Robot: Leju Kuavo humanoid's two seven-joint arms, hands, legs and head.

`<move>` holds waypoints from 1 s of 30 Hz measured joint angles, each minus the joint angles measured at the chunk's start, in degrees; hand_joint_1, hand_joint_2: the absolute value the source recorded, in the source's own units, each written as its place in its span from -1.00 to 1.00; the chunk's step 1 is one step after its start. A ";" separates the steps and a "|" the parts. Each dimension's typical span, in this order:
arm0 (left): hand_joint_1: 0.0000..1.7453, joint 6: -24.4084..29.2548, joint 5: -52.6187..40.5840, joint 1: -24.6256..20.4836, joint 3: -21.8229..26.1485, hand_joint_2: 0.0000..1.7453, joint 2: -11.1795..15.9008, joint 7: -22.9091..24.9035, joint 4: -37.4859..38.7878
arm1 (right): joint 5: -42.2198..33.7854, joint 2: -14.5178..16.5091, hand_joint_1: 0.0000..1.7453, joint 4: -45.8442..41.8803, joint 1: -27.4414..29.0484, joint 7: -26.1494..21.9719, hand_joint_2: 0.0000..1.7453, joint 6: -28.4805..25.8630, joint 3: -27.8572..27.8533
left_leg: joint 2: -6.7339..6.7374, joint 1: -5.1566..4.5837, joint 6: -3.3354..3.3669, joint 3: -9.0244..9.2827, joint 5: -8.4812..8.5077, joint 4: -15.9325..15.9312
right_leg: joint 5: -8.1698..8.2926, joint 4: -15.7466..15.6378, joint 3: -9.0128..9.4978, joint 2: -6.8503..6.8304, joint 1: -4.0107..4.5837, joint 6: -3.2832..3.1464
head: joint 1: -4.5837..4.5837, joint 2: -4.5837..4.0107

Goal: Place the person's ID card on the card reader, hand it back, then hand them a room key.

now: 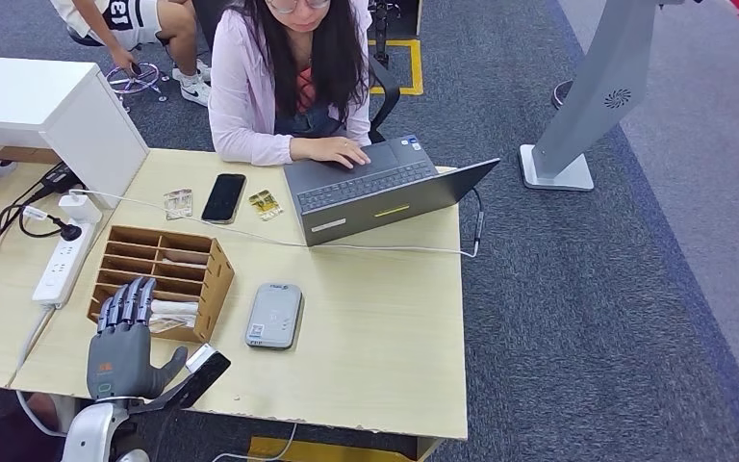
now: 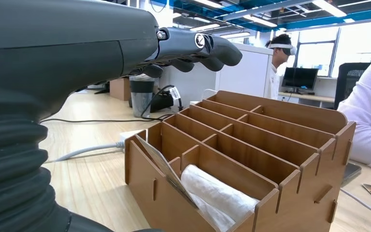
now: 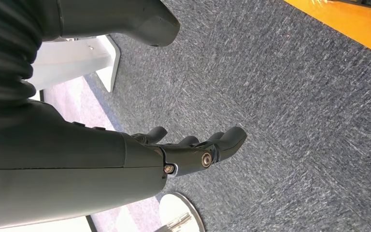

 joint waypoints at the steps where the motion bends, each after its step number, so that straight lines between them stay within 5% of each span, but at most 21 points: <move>1: -1.00 0.00 0.02 0.00 0.03 1.00 0.00 0.00 0.00 | 0.00 0.00 -1.00 0.00 0.00 0.00 1.00 0.00 0.00 | 0.00 0.00 0.00 0.00 0.00 0.00 | 0.00 0.00 0.00 0.00 0.00 0.00 | 0.01 0.00; 30: -1.00 -0.08 1.71 -1.73 3.47 1.00 0.02 -0.20 0.48 | 1.05 0.00 -1.00 0.00 -0.01 0.01 1.00 0.69 -0.01 | 0.00 0.00 0.00 0.00 0.00 0.00 | 0.00 0.00 -0.01 0.01 0.00 0.00 | 0.00 0.00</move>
